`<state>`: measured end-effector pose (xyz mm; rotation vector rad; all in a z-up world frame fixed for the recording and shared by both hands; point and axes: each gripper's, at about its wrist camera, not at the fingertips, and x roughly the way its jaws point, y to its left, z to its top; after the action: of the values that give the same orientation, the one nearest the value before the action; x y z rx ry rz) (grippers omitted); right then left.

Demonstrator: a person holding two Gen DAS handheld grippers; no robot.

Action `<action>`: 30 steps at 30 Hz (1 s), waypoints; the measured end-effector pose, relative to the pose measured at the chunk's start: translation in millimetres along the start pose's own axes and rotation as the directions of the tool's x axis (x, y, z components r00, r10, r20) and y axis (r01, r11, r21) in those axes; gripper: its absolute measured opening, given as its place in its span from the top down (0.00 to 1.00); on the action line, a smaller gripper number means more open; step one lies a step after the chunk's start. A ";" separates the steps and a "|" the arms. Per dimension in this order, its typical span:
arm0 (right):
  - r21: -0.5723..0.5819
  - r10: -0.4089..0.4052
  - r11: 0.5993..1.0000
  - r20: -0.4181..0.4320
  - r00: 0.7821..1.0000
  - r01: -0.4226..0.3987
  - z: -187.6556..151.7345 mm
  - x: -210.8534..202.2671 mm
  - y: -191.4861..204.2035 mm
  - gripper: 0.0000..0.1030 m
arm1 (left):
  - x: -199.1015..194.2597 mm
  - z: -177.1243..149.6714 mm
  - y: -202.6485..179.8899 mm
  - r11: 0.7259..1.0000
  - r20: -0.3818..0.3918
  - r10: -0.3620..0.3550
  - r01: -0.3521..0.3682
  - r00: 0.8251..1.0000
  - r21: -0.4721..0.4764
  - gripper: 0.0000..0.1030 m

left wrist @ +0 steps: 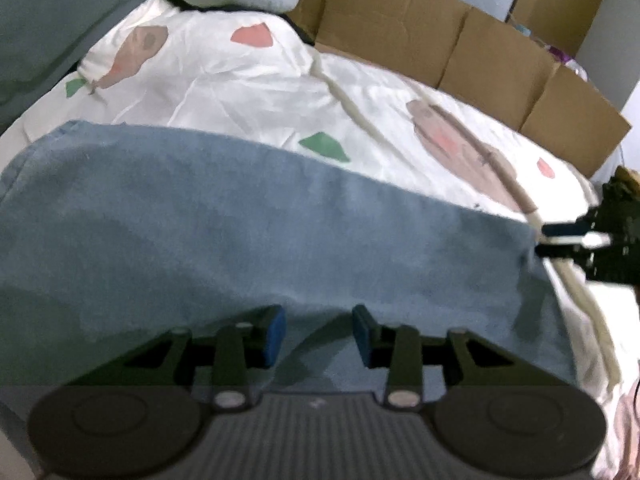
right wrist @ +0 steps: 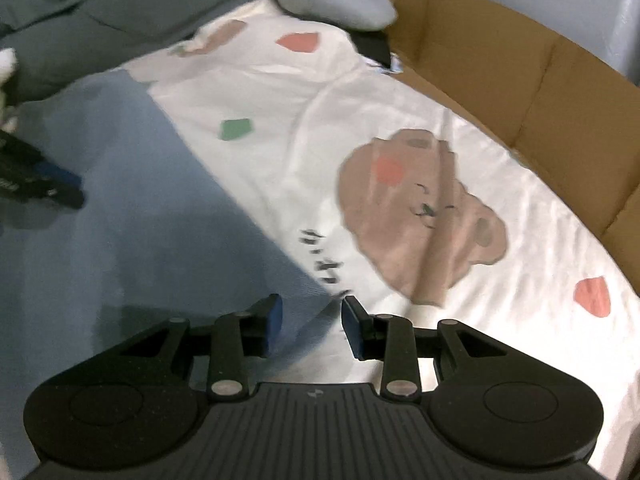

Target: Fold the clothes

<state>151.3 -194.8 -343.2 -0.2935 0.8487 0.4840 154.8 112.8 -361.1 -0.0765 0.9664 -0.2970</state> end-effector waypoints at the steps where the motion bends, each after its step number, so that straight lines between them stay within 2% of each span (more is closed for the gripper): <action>1: -0.013 0.016 1.000 -0.001 1.000 -0.016 -2.2 -2.6 5.5 0.62 | -2.2 -0.2 -3.0 1.000 0.004 -0.006 0.006 1.000 0.009 0.61; 4: -0.044 0.056 0.997 -0.014 0.998 -0.056 -13.2 -7.5 22.4 0.64 | -4.2 -2.6 -12.9 0.999 0.009 -0.016 0.016 1.000 0.037 0.61; 11: -0.123 0.050 0.991 -0.022 0.998 -0.052 -32.9 -11.9 40.7 0.64 | 10.2 -11.4 -39.4 0.996 -0.022 -0.056 0.057 0.998 0.065 0.60; 14: -0.101 0.053 0.993 -0.022 0.998 -0.055 -41.5 -17.4 44.0 0.64 | 16.6 -13.2 -53.3 0.994 -0.034 -0.070 0.073 0.997 0.087 0.55; 20: -0.048 0.075 0.996 -0.033 0.997 -0.076 -56.0 -29.4 48.2 0.64 | 19.9 -18.3 -67.1 0.986 -0.056 -0.140 0.144 0.989 0.085 0.56; 27: -0.044 0.107 0.993 -0.039 0.994 -0.108 -58.6 -44.8 54.5 0.68 | 9.2 -35.0 -72.2 0.985 -0.085 -0.142 0.149 0.986 0.087 0.56; 30: -0.047 0.124 0.991 -0.012 0.992 -0.125 -57.0 -54.4 59.6 0.68 | 2.7 -44.6 -72.9 0.984 -0.106 -0.147 0.156 0.984 0.089 0.56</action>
<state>53.0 -184.5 -340.4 -0.2874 0.8685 0.6203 104.1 45.2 -374.3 -0.0471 1.0447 -0.4916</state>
